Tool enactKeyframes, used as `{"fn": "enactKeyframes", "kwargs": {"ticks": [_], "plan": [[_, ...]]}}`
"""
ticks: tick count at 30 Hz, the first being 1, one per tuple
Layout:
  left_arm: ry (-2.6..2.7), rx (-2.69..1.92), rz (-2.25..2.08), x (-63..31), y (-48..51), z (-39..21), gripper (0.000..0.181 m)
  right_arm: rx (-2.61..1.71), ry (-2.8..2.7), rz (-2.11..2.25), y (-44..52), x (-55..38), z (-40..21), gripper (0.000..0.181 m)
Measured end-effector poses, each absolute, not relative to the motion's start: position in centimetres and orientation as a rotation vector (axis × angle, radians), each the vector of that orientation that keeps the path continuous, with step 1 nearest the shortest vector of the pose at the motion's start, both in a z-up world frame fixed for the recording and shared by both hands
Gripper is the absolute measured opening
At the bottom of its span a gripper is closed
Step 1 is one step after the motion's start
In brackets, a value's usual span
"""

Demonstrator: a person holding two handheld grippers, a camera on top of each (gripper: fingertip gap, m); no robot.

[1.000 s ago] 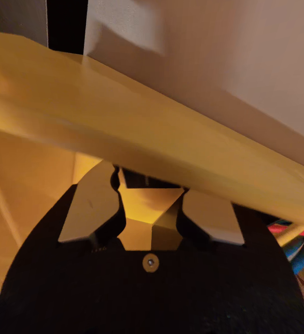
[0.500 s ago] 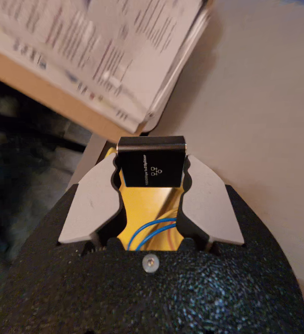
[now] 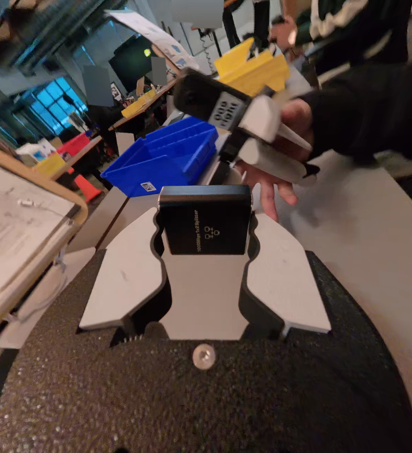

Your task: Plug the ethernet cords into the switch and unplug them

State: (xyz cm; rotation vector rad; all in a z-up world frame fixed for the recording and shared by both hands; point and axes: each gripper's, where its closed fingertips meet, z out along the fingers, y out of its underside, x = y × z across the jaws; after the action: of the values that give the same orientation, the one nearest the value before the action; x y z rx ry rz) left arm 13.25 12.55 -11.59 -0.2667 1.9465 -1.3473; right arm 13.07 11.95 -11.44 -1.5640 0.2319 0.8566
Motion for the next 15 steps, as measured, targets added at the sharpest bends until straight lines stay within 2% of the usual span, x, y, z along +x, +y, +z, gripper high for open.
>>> {"fn": "enactKeyframes", "kwargs": {"ticks": [6,7,9,12,15], "plan": [[1.879,0.044,-1.201,9.5,7.9,-11.4,0.067,-1.619,0.134,1.054,11.8,8.2,-13.0,0.109],[1.872,0.062,-1.189,9.4,7.8,-11.3,0.067,-1.577,0.093,1.118,11.5,7.4,-12.3,0.100],[1.861,0.065,-1.159,9.7,8.2,-11.2,0.067,-1.495,0.023,1.199,11.0,6.6,-11.1,0.064],[1.846,0.051,-1.149,10.1,8.6,-11.6,0.067,-1.527,0.029,1.168,11.4,6.9,-11.5,0.064],[1.860,-0.051,-1.052,11.2,10.1,-12.9,0.071,-1.653,0.034,0.921,12.3,8.4,-12.9,0.064]]}}
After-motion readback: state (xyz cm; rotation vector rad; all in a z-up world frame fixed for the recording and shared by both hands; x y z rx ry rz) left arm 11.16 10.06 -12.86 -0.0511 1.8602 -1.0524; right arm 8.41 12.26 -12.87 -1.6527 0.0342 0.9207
